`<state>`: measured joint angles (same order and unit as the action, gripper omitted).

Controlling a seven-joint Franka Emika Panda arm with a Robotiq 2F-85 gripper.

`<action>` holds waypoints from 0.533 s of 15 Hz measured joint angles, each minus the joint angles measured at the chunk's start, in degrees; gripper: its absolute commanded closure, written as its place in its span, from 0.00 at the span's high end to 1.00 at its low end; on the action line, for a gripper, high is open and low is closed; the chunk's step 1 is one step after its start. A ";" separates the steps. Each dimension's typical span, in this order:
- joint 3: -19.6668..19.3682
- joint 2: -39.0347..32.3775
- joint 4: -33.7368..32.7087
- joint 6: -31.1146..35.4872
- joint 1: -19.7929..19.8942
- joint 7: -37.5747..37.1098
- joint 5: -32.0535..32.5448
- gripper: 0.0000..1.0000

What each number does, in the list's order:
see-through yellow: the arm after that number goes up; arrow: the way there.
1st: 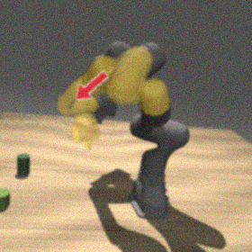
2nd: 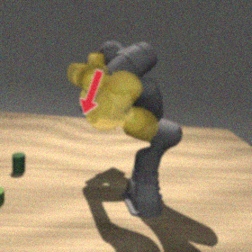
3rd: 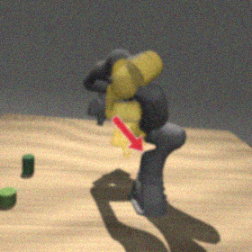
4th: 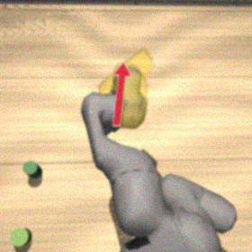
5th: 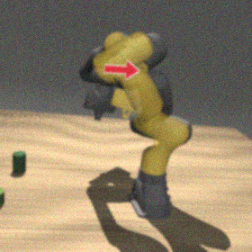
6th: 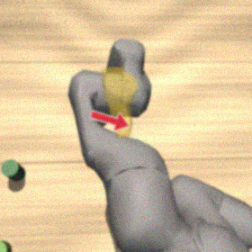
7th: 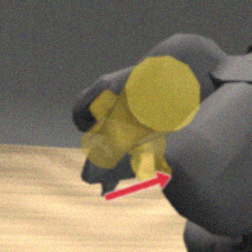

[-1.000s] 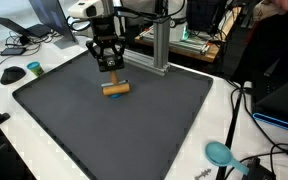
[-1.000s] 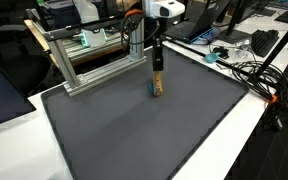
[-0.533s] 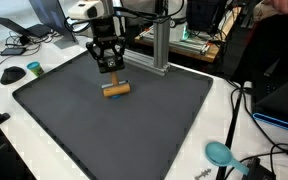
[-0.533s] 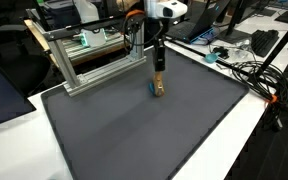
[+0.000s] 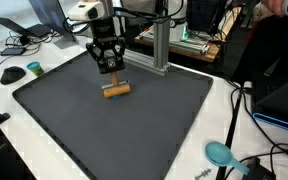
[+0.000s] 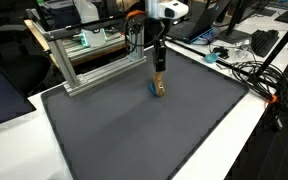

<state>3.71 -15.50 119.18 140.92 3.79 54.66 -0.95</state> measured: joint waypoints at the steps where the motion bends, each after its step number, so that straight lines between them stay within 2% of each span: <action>1: -0.02 -0.06 -0.14 -0.28 0.00 -0.01 0.25 0.22; 8: -0.02 -0.60 -1.35 -2.18 -0.21 -0.06 2.10 0.22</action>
<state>3.70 -16.10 117.83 138.74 3.58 54.59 1.15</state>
